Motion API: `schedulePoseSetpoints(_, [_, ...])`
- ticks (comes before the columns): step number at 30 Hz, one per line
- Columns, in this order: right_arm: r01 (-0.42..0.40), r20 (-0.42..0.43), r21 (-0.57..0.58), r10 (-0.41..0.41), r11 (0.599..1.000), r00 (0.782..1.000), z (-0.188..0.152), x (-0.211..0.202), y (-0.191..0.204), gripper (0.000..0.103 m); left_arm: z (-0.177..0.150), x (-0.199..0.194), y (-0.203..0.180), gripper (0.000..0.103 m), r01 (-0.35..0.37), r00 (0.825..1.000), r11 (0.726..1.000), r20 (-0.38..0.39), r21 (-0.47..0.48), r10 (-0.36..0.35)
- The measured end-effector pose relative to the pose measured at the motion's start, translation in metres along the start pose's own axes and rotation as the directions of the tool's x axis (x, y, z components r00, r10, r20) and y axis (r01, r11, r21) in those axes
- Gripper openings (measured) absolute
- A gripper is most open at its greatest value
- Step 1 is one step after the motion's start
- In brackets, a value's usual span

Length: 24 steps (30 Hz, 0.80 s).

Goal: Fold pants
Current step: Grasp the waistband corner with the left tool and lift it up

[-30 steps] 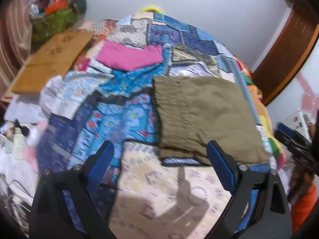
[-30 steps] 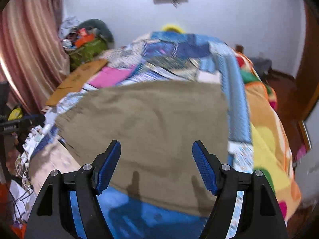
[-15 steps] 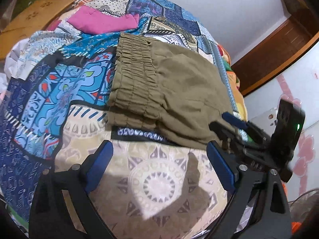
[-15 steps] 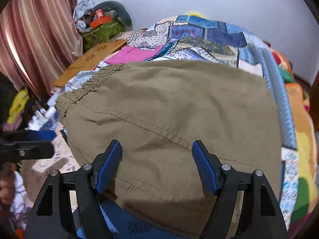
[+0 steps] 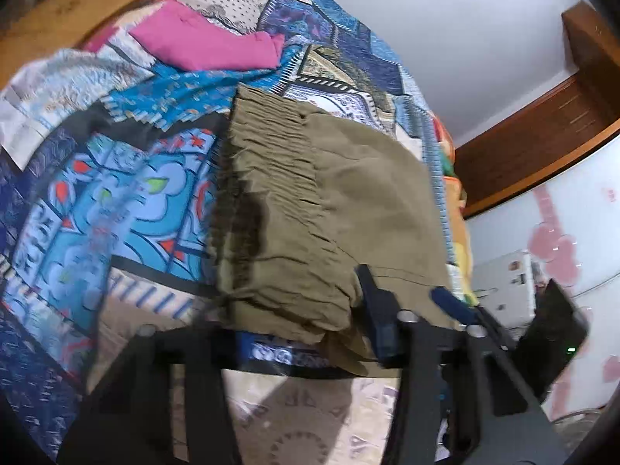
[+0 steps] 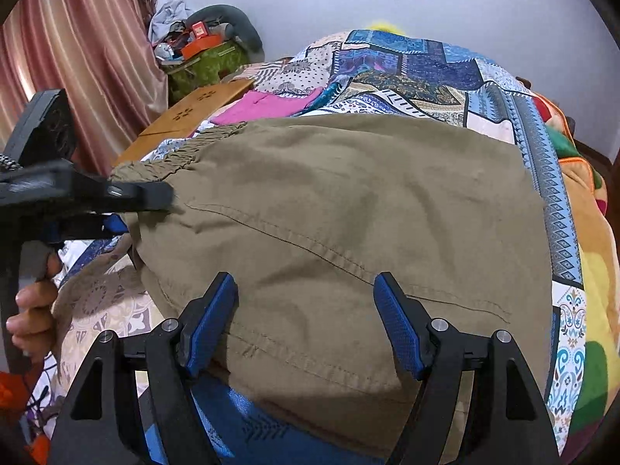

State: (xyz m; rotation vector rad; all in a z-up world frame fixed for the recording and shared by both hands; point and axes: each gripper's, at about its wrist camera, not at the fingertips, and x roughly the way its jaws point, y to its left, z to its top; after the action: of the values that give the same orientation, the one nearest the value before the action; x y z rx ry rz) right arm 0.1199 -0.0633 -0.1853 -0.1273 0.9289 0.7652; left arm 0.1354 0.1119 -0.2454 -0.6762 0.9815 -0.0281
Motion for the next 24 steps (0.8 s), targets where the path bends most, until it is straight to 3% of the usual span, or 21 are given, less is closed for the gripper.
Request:
schedulePoseSetpoints(5, [-0.003,-0.006,0.018,0.003,1.000,1.000,0.000,-0.006,-0.002,0.071,-0.006,-0.009,-0.011,0.037,-0.116,0.992,0.989,0.064,0.089,0.110])
schedulePoseSetpoints(8, [-0.002,0.002,0.051,0.002,0.999,1.000,-0.004,-0.020,-0.010,0.071,-0.008,-0.020,-0.018,0.037,-0.228,0.969,0.962,0.132,0.150,0.209])
schedulePoseSetpoints(12, [0.052,0.016,0.090,-0.053,0.995,0.998,-0.014,-0.039,-0.027,0.071,-0.010,-0.038,-0.018,0.037,-0.381,0.916,0.901,0.221,0.208,0.336])
schedulePoseSetpoints(18, [0.127,-0.016,0.202,-0.127,0.971,0.992,-0.040,-0.058,-0.064,0.071,-0.015,-0.064,-0.017,0.036,-0.584,0.798,0.771,0.355,0.255,0.487])
schedulePoseSetpoints(19, [0.129,-0.024,0.219,-0.127,0.967,0.992,-0.045,-0.059,-0.068,0.071,-0.014,-0.067,-0.020,0.036,-0.595,0.789,0.761,0.368,0.259,0.492])
schedulePoseSetpoints(21, [0.118,-0.039,0.240,-0.112,0.963,0.993,-0.055,-0.057,-0.071,0.071,-0.013,-0.073,-0.026,0.036,-0.595,0.788,0.756,0.383,0.274,0.482])
schedulePoseSetpoints(24, [0.103,-0.025,0.265,-0.100,0.959,0.995,-0.060,-0.055,-0.072,0.071,-0.011,-0.078,-0.050,0.035,-0.617,0.768,0.723,0.436,0.310,0.469])
